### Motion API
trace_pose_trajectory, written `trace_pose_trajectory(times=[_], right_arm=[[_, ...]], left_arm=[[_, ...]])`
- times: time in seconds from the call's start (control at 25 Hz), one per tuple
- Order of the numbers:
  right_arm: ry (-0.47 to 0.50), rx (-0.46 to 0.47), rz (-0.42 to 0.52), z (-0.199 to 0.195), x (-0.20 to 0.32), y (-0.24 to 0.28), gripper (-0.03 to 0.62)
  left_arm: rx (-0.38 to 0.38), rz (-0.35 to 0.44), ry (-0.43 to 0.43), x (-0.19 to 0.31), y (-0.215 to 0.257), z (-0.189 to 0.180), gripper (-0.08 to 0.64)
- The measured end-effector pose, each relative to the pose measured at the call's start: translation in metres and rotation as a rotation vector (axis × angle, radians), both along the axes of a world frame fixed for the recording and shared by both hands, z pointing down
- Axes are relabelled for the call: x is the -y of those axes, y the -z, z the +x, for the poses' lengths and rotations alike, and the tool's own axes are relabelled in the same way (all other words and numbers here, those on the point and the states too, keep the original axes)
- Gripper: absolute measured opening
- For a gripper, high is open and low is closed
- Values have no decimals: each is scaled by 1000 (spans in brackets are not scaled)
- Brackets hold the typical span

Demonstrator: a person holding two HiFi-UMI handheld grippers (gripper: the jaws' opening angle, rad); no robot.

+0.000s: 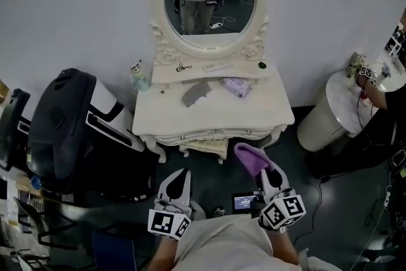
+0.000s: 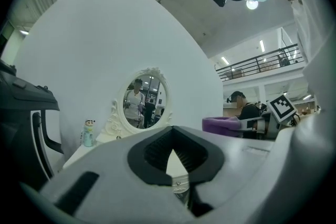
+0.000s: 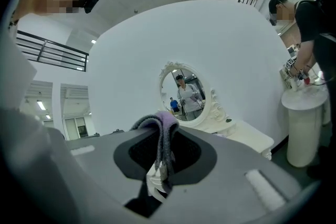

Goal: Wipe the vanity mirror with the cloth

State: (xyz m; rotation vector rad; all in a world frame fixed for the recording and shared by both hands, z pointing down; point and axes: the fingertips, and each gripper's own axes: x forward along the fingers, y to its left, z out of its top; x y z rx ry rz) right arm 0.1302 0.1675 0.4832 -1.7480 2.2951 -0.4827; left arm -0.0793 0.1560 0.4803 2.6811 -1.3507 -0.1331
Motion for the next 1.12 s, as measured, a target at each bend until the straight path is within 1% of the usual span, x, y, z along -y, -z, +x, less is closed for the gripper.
trace_pose_trajectory(times=[0.24, 0.36, 0.48, 0.8, 0.96, 1.12], right_arm=[[-26, 11, -30, 21, 34, -12, 54], [-62, 3, -36, 31, 48, -17, 54], [-94, -7, -40, 40, 73, -18, 54], [-140, -11, -15, 39, 178, 2, 54], [-170, -8, -4, 31, 235, 14, 54], [-200, -5, 4, 24, 285, 19, 54]], left_arm=[[-2, -4, -23, 42, -5, 19, 2], [-7, -19, -42, 67, -15, 25, 2], [-19, -13, -64, 101, -17, 33, 2], [-37, 26, -132, 218, 4, 41, 2], [-37, 21, -156, 280, 11, 33, 2], [-45, 35, -165, 337, 18, 21, 2]])
